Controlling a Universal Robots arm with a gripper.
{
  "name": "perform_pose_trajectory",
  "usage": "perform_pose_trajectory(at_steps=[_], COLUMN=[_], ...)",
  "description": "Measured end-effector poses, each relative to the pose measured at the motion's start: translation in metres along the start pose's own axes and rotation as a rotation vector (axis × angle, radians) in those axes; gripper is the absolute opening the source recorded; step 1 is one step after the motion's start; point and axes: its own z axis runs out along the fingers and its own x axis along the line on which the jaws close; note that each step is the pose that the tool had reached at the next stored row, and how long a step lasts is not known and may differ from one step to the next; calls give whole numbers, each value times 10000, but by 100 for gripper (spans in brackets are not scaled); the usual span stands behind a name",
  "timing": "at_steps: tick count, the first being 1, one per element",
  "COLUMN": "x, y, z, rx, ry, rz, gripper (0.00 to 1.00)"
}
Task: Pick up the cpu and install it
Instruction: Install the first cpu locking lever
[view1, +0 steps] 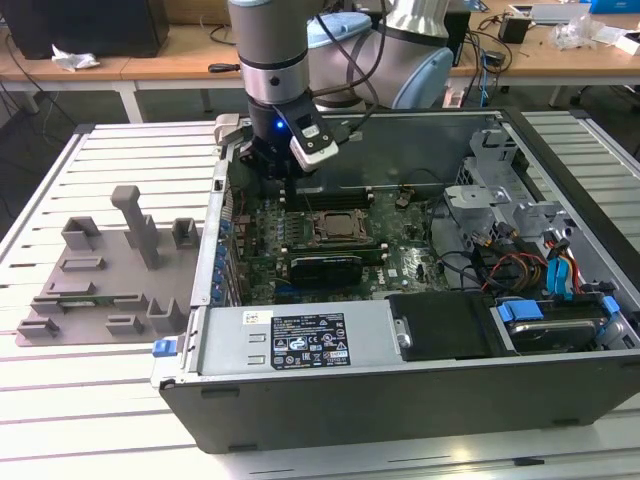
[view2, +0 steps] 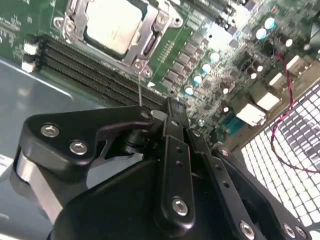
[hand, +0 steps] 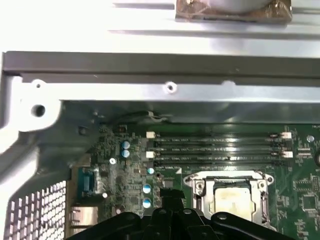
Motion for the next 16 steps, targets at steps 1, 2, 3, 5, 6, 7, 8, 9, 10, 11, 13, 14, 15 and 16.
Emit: perform_pose_trajectory(at_steps=[1,2,3,5,6,7,8,9,10,11,13,14,15,16], x=[4,7,8,9,10,9,7,-1,-20,-38,-91,-119,-143,-174], y=[0,0,0,0,0,1,0,0,0,0,0,0,0,0], z=[-1,-1,-1,-3,-4,-3,-3,-3,-2,-2,1,2,3,5], rx=[-127,-274,-403,-628,-765,-777,-778,-777,-777,-776,-777,-777,-776,-777], ry=[-9,-19,-26,-34,-36,-37,-36,-36,-36,-36,-36,-37,-36,-37], rz=[4,11,16,27,33,35,33,32,33,34,33,32,33,34], gripper=[11,11,11,11,11,11,11,11,11,11,11,11,11,11])
